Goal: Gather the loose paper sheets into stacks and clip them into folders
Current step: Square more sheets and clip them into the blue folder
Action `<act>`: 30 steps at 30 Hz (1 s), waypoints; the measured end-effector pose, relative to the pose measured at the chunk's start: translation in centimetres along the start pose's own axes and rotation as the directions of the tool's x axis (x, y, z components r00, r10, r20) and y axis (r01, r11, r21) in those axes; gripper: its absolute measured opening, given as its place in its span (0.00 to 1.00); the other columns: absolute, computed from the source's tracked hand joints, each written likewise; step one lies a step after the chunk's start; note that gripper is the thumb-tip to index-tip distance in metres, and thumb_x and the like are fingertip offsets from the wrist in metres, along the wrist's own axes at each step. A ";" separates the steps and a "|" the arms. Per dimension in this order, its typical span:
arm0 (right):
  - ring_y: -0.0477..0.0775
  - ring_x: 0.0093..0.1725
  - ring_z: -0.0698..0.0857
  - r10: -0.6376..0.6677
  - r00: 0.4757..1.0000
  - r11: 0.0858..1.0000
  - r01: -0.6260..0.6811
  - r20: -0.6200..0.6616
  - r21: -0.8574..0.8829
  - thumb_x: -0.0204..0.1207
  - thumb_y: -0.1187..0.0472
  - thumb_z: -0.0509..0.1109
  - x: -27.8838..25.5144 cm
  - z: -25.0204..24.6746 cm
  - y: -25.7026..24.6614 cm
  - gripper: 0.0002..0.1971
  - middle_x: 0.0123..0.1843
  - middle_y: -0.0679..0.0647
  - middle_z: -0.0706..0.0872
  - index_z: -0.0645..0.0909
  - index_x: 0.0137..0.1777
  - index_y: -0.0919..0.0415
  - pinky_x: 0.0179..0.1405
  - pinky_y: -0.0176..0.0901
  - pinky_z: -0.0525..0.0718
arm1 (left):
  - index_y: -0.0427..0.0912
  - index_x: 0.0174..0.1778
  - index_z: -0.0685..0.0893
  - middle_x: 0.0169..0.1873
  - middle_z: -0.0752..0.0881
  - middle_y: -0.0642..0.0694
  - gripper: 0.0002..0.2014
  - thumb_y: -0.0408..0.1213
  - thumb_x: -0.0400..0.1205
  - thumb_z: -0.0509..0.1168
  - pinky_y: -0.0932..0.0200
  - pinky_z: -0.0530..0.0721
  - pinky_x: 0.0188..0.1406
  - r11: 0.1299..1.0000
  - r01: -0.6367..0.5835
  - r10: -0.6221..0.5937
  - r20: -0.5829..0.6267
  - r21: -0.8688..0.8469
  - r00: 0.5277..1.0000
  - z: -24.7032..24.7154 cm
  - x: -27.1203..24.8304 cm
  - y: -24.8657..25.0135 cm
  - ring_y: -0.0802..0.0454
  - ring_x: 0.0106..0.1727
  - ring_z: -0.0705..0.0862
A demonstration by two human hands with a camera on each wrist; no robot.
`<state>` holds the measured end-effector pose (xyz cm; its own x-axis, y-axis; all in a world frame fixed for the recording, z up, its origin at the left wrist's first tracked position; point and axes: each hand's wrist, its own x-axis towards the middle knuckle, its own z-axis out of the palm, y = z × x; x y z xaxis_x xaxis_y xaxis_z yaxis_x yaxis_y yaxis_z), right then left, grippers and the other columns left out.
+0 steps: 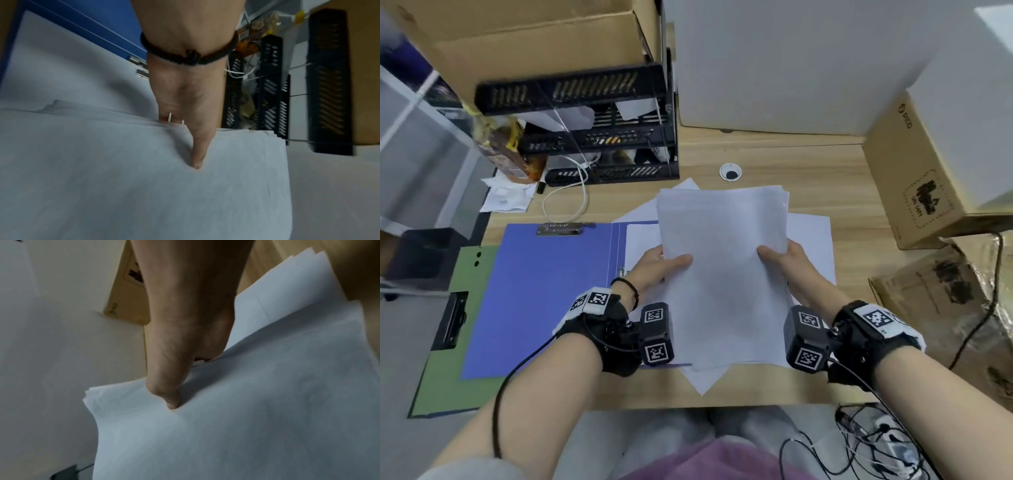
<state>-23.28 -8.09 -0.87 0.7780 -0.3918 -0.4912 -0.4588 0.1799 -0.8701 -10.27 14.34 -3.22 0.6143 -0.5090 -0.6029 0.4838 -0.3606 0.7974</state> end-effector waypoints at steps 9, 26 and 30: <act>0.48 0.50 0.90 -0.354 0.930 0.919 0.365 -0.100 0.145 0.77 0.59 0.70 -2.1 6.8 -11.0 0.06 0.51 0.48 0.91 0.85 0.52 0.53 0.50 0.42 0.87 | 0.44 0.56 0.83 0.50 0.88 0.52 0.09 0.36 0.81 0.68 0.68 0.85 0.43 0.843 -0.537 0.510 -0.269 -0.031 0.817 -4.1 -5.3 9.6 0.64 0.45 0.89; 0.43 0.47 0.87 -0.340 0.922 0.935 0.354 -0.186 0.041 0.77 0.74 0.59 -5.7 7.9 -7.9 0.19 0.52 0.46 0.88 0.80 0.61 0.56 0.40 0.32 0.82 | 0.42 0.56 0.84 0.52 0.89 0.47 0.15 0.32 0.74 0.75 0.67 0.86 0.45 0.859 -0.511 0.504 -0.171 0.001 0.847 -5.1 -6.6 6.8 0.60 0.45 0.89; 0.52 0.54 0.87 -0.331 0.925 0.939 0.343 -0.185 0.039 0.72 0.76 0.58 -5.9 6.8 -7.1 0.21 0.53 0.52 0.88 0.82 0.57 0.56 0.51 0.42 0.82 | 0.40 0.59 0.82 0.54 0.89 0.48 0.17 0.32 0.75 0.74 0.67 0.85 0.43 0.852 -0.514 0.501 -0.128 -0.096 0.856 -5.7 -6.6 6.5 0.57 0.50 0.89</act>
<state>-21.71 -0.93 7.90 0.7921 -0.5892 -0.1596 -0.1472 0.0693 -0.9867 -7.62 19.85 5.77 0.8481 -0.5163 -0.1193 0.1568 0.0294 0.9872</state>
